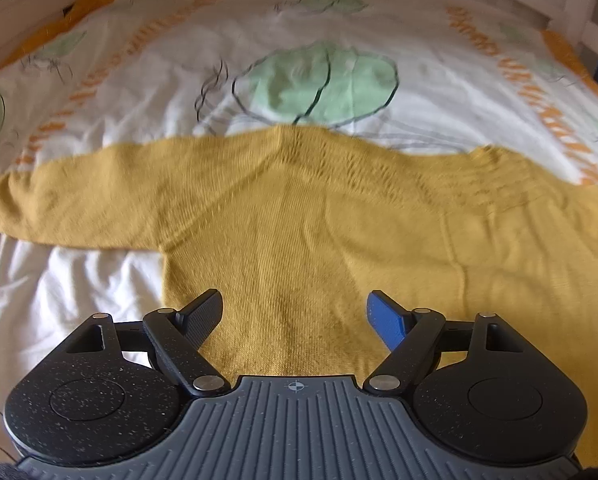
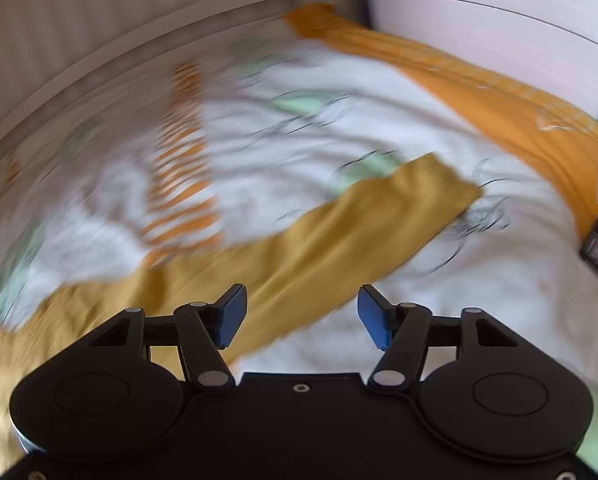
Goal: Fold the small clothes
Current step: 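Move the right gripper to a sweater sleeve cuff and close on it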
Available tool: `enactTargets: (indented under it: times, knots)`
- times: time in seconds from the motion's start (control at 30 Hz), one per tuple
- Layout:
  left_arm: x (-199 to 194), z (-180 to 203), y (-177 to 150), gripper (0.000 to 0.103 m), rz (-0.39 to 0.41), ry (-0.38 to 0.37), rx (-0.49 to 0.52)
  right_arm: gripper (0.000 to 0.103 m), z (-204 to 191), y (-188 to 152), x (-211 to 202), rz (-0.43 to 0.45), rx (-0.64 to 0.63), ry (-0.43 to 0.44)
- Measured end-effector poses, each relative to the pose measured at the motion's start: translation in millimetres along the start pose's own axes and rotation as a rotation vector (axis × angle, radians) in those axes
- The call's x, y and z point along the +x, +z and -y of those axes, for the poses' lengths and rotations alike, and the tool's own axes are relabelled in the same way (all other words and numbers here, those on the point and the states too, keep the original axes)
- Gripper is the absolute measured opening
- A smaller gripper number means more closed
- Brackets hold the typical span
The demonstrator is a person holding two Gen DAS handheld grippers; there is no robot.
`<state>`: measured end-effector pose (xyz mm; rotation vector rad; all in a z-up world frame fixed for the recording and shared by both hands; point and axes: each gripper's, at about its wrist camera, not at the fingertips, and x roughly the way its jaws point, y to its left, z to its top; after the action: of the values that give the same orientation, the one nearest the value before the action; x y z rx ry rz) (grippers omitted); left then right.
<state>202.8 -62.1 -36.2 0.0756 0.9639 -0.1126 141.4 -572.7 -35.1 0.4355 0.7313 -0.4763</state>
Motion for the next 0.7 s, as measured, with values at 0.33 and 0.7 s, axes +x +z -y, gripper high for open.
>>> enactTargets:
  times: [0.33,0.7]
  knots:
    - [31.1,4.7,-24.3,0.087,-0.013,0.053,0.04,0.066,74.2,20.9,52.3,0.009,0.211,-0.161]
    - [39.6,2.6,-24.7,0.098,0.0,0.047,0.02,0.014,113.1,20.1,67.8,0.028,0.452,-0.051]
